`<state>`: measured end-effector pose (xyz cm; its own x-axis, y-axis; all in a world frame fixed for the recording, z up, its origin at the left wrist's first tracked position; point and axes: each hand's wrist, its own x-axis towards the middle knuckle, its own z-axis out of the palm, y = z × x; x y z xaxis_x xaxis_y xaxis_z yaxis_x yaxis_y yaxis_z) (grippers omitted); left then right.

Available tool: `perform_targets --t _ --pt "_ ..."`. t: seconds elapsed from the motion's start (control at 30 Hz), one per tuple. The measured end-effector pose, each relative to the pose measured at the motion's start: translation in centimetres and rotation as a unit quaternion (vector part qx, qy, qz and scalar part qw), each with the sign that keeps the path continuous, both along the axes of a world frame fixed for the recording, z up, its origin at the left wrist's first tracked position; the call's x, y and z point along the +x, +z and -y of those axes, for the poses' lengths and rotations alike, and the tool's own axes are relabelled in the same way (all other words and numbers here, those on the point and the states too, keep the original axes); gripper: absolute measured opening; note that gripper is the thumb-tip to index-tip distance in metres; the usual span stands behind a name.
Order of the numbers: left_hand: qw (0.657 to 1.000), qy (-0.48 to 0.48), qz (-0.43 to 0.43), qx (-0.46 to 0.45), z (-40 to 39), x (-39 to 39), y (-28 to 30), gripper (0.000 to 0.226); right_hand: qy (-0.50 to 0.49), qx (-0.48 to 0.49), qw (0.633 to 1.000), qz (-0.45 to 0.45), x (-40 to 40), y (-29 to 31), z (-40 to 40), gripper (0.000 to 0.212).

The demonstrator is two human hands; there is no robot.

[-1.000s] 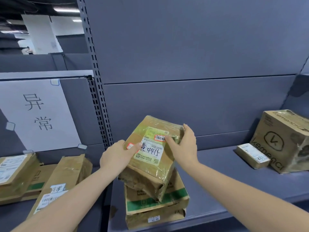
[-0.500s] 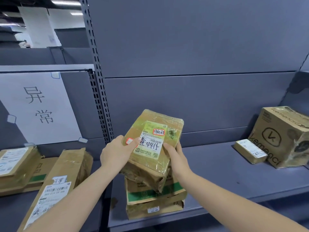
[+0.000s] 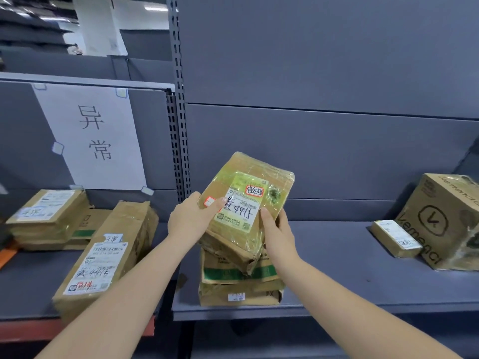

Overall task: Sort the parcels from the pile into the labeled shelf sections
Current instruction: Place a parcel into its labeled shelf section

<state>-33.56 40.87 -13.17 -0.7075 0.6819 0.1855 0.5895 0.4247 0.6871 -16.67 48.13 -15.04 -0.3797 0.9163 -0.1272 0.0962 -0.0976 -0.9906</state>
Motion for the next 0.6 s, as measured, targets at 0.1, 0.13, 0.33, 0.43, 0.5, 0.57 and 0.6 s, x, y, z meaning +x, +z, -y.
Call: perform_targets --t 0.1,0.13,0.33,0.43,0.5,0.57,0.6 --pt "0.999 -0.009 0.026 0.019 0.6 0.0 -0.2 0.053 -0.011 -0.01 1.0 0.003 -0.2 0.2 1.1 0.05" --pt "0.999 -0.012 0.033 0.028 0.8 0.0 -0.3 0.053 -0.015 -0.015 1.0 0.007 -0.4 0.3 1.4 0.049" --pt "0.992 -0.046 0.085 0.082 2.4 -0.6 -0.4 0.041 -0.052 0.004 0.998 0.048 -2.0 1.3 3.6 0.064" --pt "0.986 -0.062 0.108 0.115 3.9 -0.4 -0.8 0.04 -0.08 0.025 0.996 0.023 -2.2 2.2 4.7 0.039" --pt "0.979 -0.073 0.13 0.139 5.1 -0.1 -1.4 0.038 -0.087 0.045 0.995 0.028 -2.5 2.6 5.7 0.038" --pt "0.973 -0.082 0.147 0.157 6.3 -0.2 -1.7 0.036 -0.098 0.066 0.992 0.036 -3.1 2.7 6.7 0.041" --pt "0.971 -0.085 0.151 0.163 6.8 -0.5 -1.8 0.036 -0.099 0.071 0.992 0.039 -3.3 2.8 7.3 0.042"
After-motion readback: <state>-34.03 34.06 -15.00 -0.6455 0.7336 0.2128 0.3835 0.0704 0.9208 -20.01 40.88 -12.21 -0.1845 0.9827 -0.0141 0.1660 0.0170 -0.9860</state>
